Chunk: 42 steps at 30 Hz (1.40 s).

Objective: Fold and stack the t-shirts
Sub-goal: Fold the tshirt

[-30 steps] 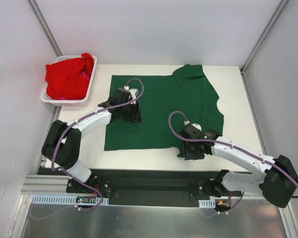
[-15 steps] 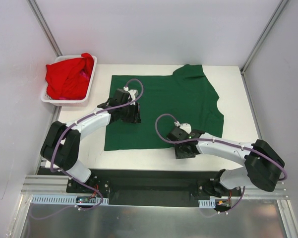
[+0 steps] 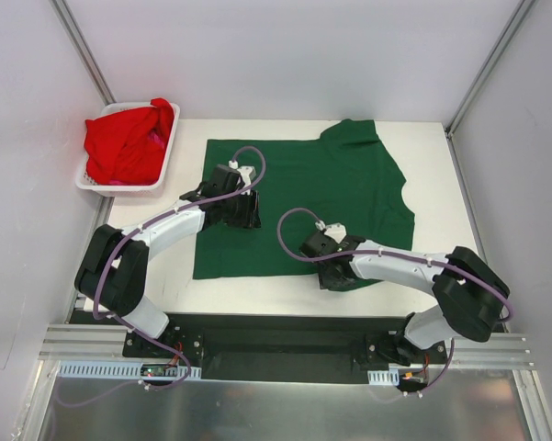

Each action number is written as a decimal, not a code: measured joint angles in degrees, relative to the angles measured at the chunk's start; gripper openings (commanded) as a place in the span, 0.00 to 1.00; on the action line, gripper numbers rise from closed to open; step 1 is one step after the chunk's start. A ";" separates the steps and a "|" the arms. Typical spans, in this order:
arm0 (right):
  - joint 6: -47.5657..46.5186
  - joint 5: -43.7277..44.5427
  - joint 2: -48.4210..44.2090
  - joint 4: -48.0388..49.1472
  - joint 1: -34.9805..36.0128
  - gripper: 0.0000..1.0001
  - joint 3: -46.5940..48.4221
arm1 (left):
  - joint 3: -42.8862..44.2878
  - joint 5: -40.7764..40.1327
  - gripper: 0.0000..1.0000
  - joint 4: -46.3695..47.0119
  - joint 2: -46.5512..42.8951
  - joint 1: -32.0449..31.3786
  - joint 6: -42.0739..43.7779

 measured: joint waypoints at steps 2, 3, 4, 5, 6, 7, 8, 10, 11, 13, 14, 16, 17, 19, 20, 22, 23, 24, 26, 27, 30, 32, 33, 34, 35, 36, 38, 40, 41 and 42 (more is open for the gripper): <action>-0.22 0.00 0.57 0.13 0.00 0.20 0.00 | 0.00 -0.02 0.44 0.02 0.00 0.00 0.02; -0.44 0.00 0.72 0.13 0.00 0.02 0.00 | 0.00 -0.04 0.43 0.00 0.00 0.00 0.02; -0.46 0.02 0.85 0.13 0.00 0.01 0.00 | 0.00 -0.02 0.43 0.02 0.00 0.00 0.02; -0.55 0.15 0.87 0.09 0.00 0.01 0.00 | 0.00 -0.04 0.44 0.02 0.00 0.00 0.04; -0.42 0.26 0.87 0.07 0.00 0.01 0.02 | 0.00 -0.04 0.43 0.00 0.00 0.00 0.04; -0.42 0.42 0.87 -0.04 0.00 0.01 0.11 | 0.00 -0.04 0.43 0.00 0.00 0.00 0.04; -0.42 0.57 0.87 -0.11 0.00 0.01 0.13 | 0.00 -0.02 0.43 0.00 0.00 0.00 0.04; -0.48 1.11 0.87 -0.70 0.00 0.01 0.42 | -0.02 -0.04 0.43 0.02 0.00 0.00 0.07; -0.55 1.44 0.87 -1.38 0.00 0.01 0.83 | -0.02 -0.04 0.43 0.02 0.00 0.00 0.07; -1.29 2.75 0.87 -2.99 0.00 0.01 2.32 | -0.02 -0.07 0.43 0.00 0.00 0.00 0.09; -1.86 3.50 0.90 -3.96 0.00 0.01 3.45 | -0.02 -0.07 0.43 0.00 0.00 0.00 0.11; -3.67 5.77 1.27 -6.08 0.00 0.01 6.78 | -0.02 -0.09 0.43 0.02 0.00 0.00 0.11; -4.61 6.73 1.70 -6.71 0.00 0.01 8.55 | -0.02 -0.09 0.43 0.00 0.00 0.00 0.11; -7.80 9.18 4.02 -8.00 -0.31 0.01 14.21 | -0.02 -0.09 0.43 0.00 0.00 0.00 0.11; -9.22 9.90 5.42 -7.96 -0.48 0.01 16.68 | -0.02 -0.11 0.43 0.00 0.00 0.00 0.11; -12.17 10.34 8.37 -7.85 -1.20 0.01 21.07 | -0.02 -0.31 0.43 0.02 0.00 0.00 0.11; -13.60 10.27 9.99 -7.30 -1.70 0.01 22.80 | -0.04 -0.46 0.43 0.00 0.00 0.00 0.11; -14.97 10.03 11.58 -6.97 -2.34 0.01 24.26 | -0.09 -0.59 0.43 0.04 0.00 0.02 0.13; -17.22 9.16 14.56 -6.40 -3.54 0.01 26.47 | -0.24 -0.87 0.43 0.04 -0.11 0.04 0.15; -18.51 8.17 16.48 -6.03 -4.39 0.02 27.67 | -0.42 -1.11 0.43 0.07 -0.22 0.04 0.17; -20.81 5.57 20.13 -4.61 -6.38 0.29 29.16 | -0.92 -1.29 0.43 0.04 -0.52 0.07 0.20; -21.81 3.89 21.62 -4.00 -7.69 0.42 29.35 | -0.98 -1.31 0.43 0.00 -0.52 0.07 0.20; -22.16 3.32 22.03 -3.76 -8.28 0.44 29.35 | -0.98 -1.31 0.43 0.02 -0.52 0.07 0.20; -22.40 2.89 22.14 -3.65 -8.76 0.45 29.33 | -0.98 -1.29 0.43 0.02 -0.52 0.07 0.22; -22.43 2.71 22.08 -3.58 -9.20 0.46 29.29 | -0.98 -1.29 0.43 0.04 -0.52 0.07 0.22; -22.40 2.69 21.64 -3.26 -9.51 0.46 29.03 | -0.98 -1.29 0.43 0.02 -0.52 0.07 0.22; -21.86 2.60 19.41 -2.29 -9.68 0.46 27.02 | -0.98 -1.29 0.43 0.07 -0.52 0.07 0.20; -20.85 2.34 16.06 -1.97 -9.64 0.47 23.85 | -0.98 -1.29 0.43 0.04 -0.52 0.07 0.22; -20.24 2.05 13.77 -1.81 -9.49 0.47 21.59 | -0.98 -1.29 0.43 0.04 -0.52 0.07 0.20; -19.56 1.70 11.52 -2.27 -9.35 0.47 19.52 | -0.98 -1.29 0.43 0.04 -0.52 0.07 0.20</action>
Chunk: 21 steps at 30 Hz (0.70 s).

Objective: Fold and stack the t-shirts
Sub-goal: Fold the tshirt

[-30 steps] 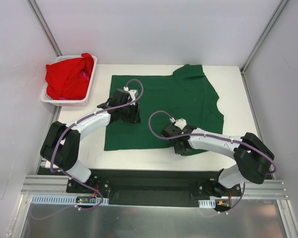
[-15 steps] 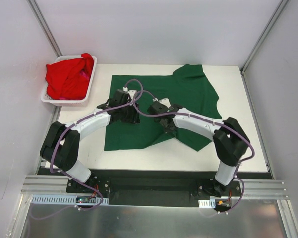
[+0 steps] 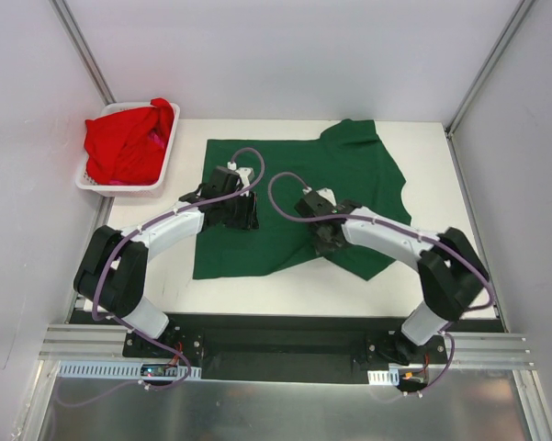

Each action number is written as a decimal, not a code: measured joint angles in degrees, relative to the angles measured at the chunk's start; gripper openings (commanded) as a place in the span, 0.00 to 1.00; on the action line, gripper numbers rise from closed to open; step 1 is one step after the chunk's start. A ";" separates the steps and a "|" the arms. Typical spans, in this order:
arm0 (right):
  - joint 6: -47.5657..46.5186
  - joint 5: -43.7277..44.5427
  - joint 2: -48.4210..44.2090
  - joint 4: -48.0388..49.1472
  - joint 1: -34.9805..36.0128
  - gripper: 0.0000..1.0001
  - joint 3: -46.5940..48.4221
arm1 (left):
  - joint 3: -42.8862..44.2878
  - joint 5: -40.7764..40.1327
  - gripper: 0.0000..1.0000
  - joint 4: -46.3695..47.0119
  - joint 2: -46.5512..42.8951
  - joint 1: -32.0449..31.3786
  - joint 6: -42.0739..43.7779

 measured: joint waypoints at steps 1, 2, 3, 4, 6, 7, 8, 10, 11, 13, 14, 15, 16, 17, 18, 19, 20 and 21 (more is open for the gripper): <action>0.90 -0.17 -2.34 -0.15 0.20 0.47 -2.01 | 0.00 0.00 0.43 0.00 0.00 0.00 0.02; 1.79 -0.26 -4.76 -0.35 0.55 0.47 -3.98 | 0.00 0.00 0.43 0.00 0.00 0.00 0.02; 2.58 -0.28 -6.69 -0.66 0.90 0.47 -5.46 | 0.00 0.00 0.43 0.00 0.00 0.00 0.02; 3.56 -0.26 -8.94 -1.18 1.51 0.48 -7.10 | 0.00 0.00 0.43 0.00 0.00 0.00 0.02; 5.27 -0.24 -12.61 -2.60 2.78 0.48 -9.40 | 0.00 0.00 0.43 0.00 0.00 0.00 0.02; 6.05 -0.24 -14.01 -3.26 3.32 0.48 -10.21 | 0.00 0.00 0.43 0.00 0.00 0.00 0.02; 6.78 -0.22 -15.17 -3.91 3.80 0.49 -10.82 | 0.00 0.02 0.43 0.02 0.00 0.00 0.02; 8.17 -0.02 -17.14 -4.81 4.37 0.50 -12.20 | 0.00 0.04 0.43 0.02 0.00 0.26 0.02; 8.72 0.02 -17.75 -5.29 4.52 0.50 -12.72 | 0.00 0.04 0.43 0.00 0.00 0.33 0.02; 9.88 0.26 -18.97 -5.60 4.76 0.50 -14.58 | 0.00 0.04 0.43 0.02 0.00 0.37 0.02; 10.58 0.39 -19.43 -5.77 4.81 0.50 -15.80 | 0.00 0.04 0.43 0.02 0.00 0.37 0.02; 11.02 0.44 -19.56 -5.84 4.81 0.50 -16.70 | 0.00 0.02 0.43 0.02 0.00 0.37 0.02; 11.50 0.57 -19.61 -5.84 4.83 0.50 -17.75 | 0.00 0.04 0.43 0.02 0.00 0.37 0.02; 12.15 0.68 -19.54 -5.84 4.85 0.50 -18.75 | 0.00 0.02 0.43 0.02 0.00 0.37 0.02; 12.79 0.87 -19.43 -5.84 4.85 0.50 -19.69 | 0.00 0.02 0.43 0.02 0.00 0.37 0.02; 13.44 1.11 -19.26 -5.81 4.85 0.50 -20.37 | 0.00 0.02 0.43 0.02 0.00 0.37 0.02; 14.03 1.40 -19.04 -5.77 4.92 0.50 -20.83 | 0.00 0.02 0.43 0.02 0.00 0.37 0.02; 14.69 1.66 -18.71 -5.77 4.92 0.50 -21.14 | 0.00 0.00 0.43 0.02 0.00 0.37 0.02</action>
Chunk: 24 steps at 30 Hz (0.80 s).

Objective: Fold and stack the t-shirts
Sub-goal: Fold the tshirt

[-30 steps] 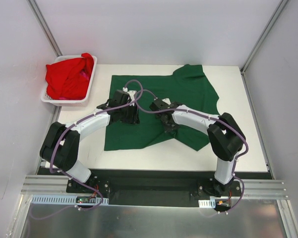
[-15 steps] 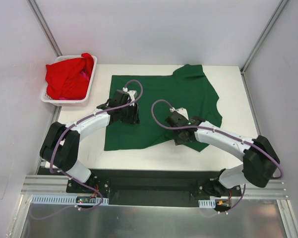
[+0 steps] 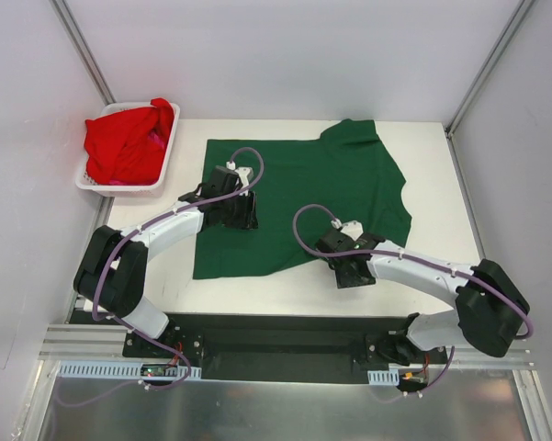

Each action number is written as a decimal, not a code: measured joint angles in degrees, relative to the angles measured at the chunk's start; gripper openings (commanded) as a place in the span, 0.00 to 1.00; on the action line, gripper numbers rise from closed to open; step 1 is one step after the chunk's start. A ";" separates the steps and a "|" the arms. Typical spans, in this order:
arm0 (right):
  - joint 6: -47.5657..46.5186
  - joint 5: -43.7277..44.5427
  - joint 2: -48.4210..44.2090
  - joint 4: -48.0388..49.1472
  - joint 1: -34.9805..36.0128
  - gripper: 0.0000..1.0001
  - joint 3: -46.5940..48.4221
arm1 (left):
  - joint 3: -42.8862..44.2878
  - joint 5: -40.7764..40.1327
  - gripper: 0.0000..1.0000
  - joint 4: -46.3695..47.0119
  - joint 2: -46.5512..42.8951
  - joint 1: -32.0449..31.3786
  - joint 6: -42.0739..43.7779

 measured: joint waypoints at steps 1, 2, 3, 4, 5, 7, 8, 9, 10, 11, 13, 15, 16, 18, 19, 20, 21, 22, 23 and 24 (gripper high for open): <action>0.59 0.50 0.39 0.20 0.04 0.50 -0.24 | 0.00 0.00 0.43 0.00 0.00 0.00 0.00; 1.05 1.03 0.81 0.37 0.07 0.50 -0.46 | 0.00 0.00 0.43 0.00 0.00 0.00 0.00; 1.40 1.42 1.18 0.48 0.09 0.50 -0.55 | 0.00 0.00 0.43 0.00 0.00 0.00 0.02; 1.73 1.99 1.70 0.52 0.09 0.50 -0.55 | 0.00 0.00 0.43 0.00 0.00 0.00 0.02; 2.03 2.71 2.38 0.79 0.09 0.50 -0.55 | 0.00 0.00 0.43 0.00 0.00 0.00 0.04; 2.10 3.41 3.43 1.36 0.07 0.50 -0.55 | 0.00 0.00 0.43 0.00 0.00 0.00 0.09; 2.08 3.69 3.96 1.77 -0.11 0.50 -0.55 | 0.00 0.00 0.43 0.00 0.00 0.00 0.11; 2.03 3.78 4.35 2.34 -0.26 0.50 -0.59 | 0.00 0.00 0.43 -0.02 0.00 0.00 0.11; 1.90 3.69 4.59 3.15 -0.61 0.50 -0.74 | 0.00 0.00 0.43 -0.02 0.00 0.00 0.13; 1.81 3.65 4.68 4.17 -1.09 0.50 -1.07 | 0.00 0.00 0.43 -0.02 0.00 0.00 0.15; 1.42 3.30 4.63 6.51 -2.36 0.50 -2.34 | 0.00 0.00 0.43 0.00 0.00 0.00 0.20; 0.74 2.38 3.80 8.46 -4.04 0.51 -3.50 | 0.00 0.00 0.43 0.00 0.00 0.17 0.33; 0.28 1.68 2.73 9.84 -5.05 0.51 -4.37 | 0.00 0.00 0.43 -0.02 0.00 0.33 0.37; -0.20 0.24 0.76 11.74 -6.97 0.51 -5.97 | 0.00 0.00 0.43 0.00 0.00 0.37 0.42; -0.57 -0.63 -0.24 12.63 -7.80 0.51 -6.80 | 0.00 0.00 0.43 -0.02 0.00 0.39 0.42; -0.79 -1.22 -0.98 13.25 -8.46 0.51 -7.39 | 0.00 0.02 0.43 0.00 0.00 0.39 0.42; -1.05 -1.79 -1.49 13.66 -8.85 0.51 -7.76 | 0.00 0.02 0.43 0.00 0.00 0.39 0.42; -1.25 -2.08 -1.73 13.92 -9.07 0.51 -7.96 | 0.00 0.02 0.43 0.00 0.00 0.39 0.42; -1.46 -2.40 -1.79 14.12 -9.20 0.51 -7.98 | 0.00 0.02 0.43 0.00 0.00 0.39 0.42; -1.64 -2.60 -1.77 14.27 -9.29 0.51 -7.98 | 0.00 0.04 0.43 -0.02 0.00 0.39 0.42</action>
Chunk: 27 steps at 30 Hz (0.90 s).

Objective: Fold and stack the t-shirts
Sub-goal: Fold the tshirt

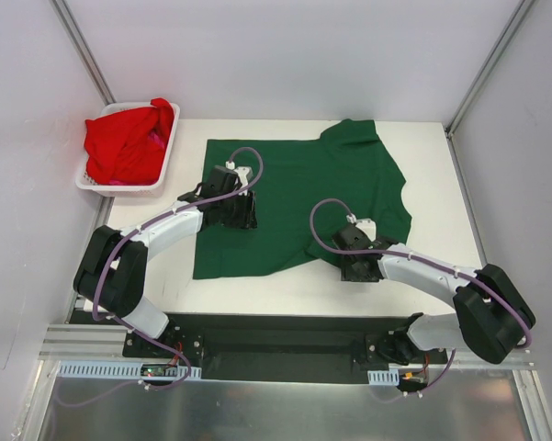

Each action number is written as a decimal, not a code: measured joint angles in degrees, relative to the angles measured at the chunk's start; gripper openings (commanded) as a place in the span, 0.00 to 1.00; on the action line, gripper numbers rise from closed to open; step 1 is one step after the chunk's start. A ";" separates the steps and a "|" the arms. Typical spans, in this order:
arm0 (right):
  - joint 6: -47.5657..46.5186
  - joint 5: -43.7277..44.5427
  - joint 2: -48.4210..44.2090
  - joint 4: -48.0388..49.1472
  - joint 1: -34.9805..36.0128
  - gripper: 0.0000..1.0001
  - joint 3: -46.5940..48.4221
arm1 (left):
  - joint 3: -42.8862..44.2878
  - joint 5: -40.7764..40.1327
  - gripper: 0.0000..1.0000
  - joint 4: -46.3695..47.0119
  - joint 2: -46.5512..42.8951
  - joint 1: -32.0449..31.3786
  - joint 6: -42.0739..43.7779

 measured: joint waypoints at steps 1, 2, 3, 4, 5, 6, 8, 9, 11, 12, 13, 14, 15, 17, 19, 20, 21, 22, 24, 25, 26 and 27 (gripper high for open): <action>-0.04 -0.11 -0.02 0.07 -0.02 0.51 0.00 | 0.00 0.00 0.43 0.02 0.00 0.00 0.00; -0.20 -0.22 -0.02 0.09 -0.09 0.52 0.00 | 0.00 0.00 0.42 0.02 0.02 0.00 0.00; -0.39 -0.26 -0.02 0.09 -0.13 0.51 0.02 | 0.00 0.02 0.43 0.02 0.02 0.00 0.00; -0.44 -0.28 -0.02 0.02 -0.15 0.51 0.04 | 0.00 0.02 0.43 0.02 0.04 0.02 0.00; -0.57 -0.28 -0.02 -0.20 -0.17 0.51 0.11 | 0.00 0.07 0.42 0.02 0.11 0.28 0.00; -0.61 -0.24 -0.02 -0.44 -0.17 0.51 0.17 | 0.00 0.09 0.42 0.02 0.20 0.35 0.00; -0.72 -0.17 0.00 -1.44 -0.17 0.52 0.50 | 0.04 0.11 0.42 0.04 0.50 0.37 0.02; -0.68 0.02 0.00 -2.23 -0.17 0.52 0.85 | 0.04 0.15 0.42 0.04 0.72 0.42 0.00; -0.52 0.57 -0.02 -3.63 -0.17 0.52 1.75 | 0.07 0.26 0.42 0.02 1.09 0.70 0.02; -0.28 0.98 -0.13 -4.39 -0.20 0.52 2.16 | 0.07 0.26 0.42 0.04 1.25 0.70 0.02; 0.00 1.49 -0.37 -5.18 -0.17 0.52 2.51 | 0.09 0.28 0.42 0.09 1.42 0.70 0.02; 0.33 2.05 -0.72 -6.19 -0.20 0.51 2.84 | 0.09 0.31 0.42 0.07 1.62 0.72 0.02; 0.63 2.60 -1.20 -7.17 -0.17 0.51 3.13 | 0.09 0.35 0.42 0.07 1.75 0.72 0.02; 1.22 3.76 -2.36 -8.81 -0.20 0.51 3.45 | 0.13 0.59 0.42 0.07 1.97 0.72 0.02; 2.03 4.96 -3.56 -10.60 -0.24 0.51 3.72 | 0.26 0.90 0.42 0.07 2.14 0.72 0.00; 2.38 5.38 -3.96 -11.23 -0.28 0.51 3.74 | 0.35 1.09 0.42 0.09 2.25 0.72 0.02; 2.69 5.44 -4.22 -11.65 -0.39 0.51 3.74 | 0.44 1.22 0.42 0.15 2.38 0.72 0.02; 3.15 5.44 -4.46 -11.96 -0.59 0.51 3.69 | 0.50 1.25 0.42 0.15 2.45 0.72 0.02; 3.93 5.29 -5.16 -11.89 -1.09 0.51 3.26 | 0.50 1.27 0.42 0.22 2.54 0.72 0.02; 4.39 5.07 -5.90 -11.56 -1.38 0.51 2.62 | 0.50 1.27 0.42 0.24 2.54 0.72 0.02; 4.90 4.74 -6.88 -11.37 -1.75 0.51 1.77 | 0.50 1.27 0.42 0.31 2.54 0.72 0.02; 5.35 4.46 -7.96 -11.32 -2.16 0.51 0.96 | 0.50 1.27 0.42 0.31 2.54 0.72 0.04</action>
